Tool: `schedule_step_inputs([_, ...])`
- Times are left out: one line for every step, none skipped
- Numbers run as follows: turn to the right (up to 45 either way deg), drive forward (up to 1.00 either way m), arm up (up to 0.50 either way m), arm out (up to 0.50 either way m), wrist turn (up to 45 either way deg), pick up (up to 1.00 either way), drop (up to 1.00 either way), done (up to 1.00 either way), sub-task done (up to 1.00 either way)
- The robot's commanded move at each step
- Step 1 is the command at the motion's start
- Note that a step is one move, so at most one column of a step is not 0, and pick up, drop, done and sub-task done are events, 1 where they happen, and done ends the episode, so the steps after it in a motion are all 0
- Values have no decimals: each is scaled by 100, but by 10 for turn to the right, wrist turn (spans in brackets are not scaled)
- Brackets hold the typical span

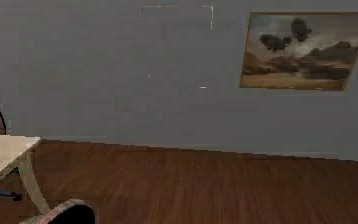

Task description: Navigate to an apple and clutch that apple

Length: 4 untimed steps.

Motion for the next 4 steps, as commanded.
schedule_step_inputs([450,0,0,0,0,0,0,0,0])
schedule_step_inputs([450,0,0,0,0,0,0,0,0])
schedule_step_inputs([60,0,0,0,0,0,0,0,0])
schedule_step_inputs([0,10,0,0,0,0,0,0,0])
